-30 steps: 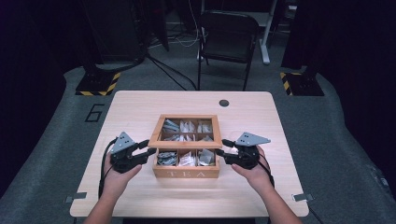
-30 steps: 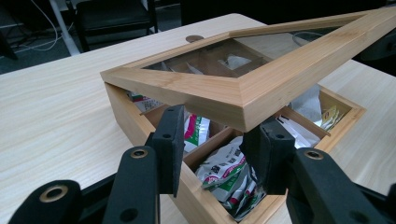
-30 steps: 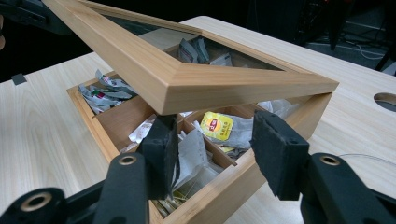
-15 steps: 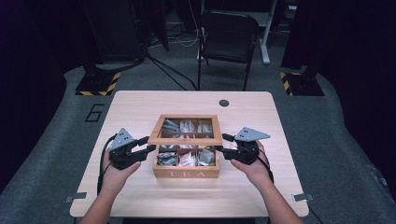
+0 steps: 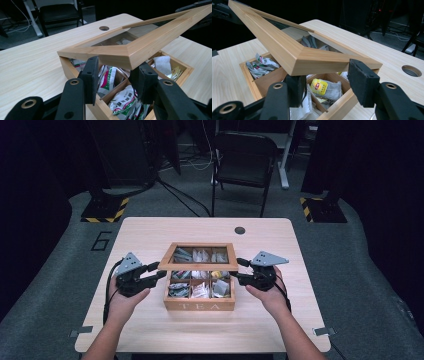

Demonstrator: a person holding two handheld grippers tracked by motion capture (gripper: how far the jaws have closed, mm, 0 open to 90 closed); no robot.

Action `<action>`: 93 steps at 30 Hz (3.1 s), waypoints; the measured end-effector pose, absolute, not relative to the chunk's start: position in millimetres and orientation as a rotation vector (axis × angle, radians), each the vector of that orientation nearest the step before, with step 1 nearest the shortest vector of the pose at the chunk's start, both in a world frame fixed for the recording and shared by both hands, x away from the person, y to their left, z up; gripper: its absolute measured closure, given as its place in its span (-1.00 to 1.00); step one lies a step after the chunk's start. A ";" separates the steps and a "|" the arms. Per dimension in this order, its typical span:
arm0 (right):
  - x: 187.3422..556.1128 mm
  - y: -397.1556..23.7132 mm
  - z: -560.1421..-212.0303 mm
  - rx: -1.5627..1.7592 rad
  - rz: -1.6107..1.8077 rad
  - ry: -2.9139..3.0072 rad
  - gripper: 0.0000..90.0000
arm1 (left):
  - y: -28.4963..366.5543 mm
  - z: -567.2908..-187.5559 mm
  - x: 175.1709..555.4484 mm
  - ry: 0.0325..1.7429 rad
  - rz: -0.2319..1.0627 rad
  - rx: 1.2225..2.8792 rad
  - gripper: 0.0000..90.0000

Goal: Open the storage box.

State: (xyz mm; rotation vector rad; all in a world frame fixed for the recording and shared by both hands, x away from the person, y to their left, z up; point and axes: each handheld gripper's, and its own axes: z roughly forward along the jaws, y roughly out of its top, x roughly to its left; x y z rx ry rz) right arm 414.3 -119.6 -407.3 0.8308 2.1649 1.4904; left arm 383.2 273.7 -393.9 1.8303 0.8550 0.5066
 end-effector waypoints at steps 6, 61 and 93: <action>417.2 -119.4 -403.8 0.834 1.491 2.149 0.14 | 274.5 -391.2 385.8 0.839 0.509 1.825 0.31; 454.6 -119.9 -382.6 0.855 1.435 2.182 0.21 | 264.3 -377.7 439.2 0.849 0.617 1.823 0.30; 483.1 -116.1 -369.9 0.896 1.498 2.148 0.23 | 267.7 -372.4 458.2 0.852 0.591 1.731 0.30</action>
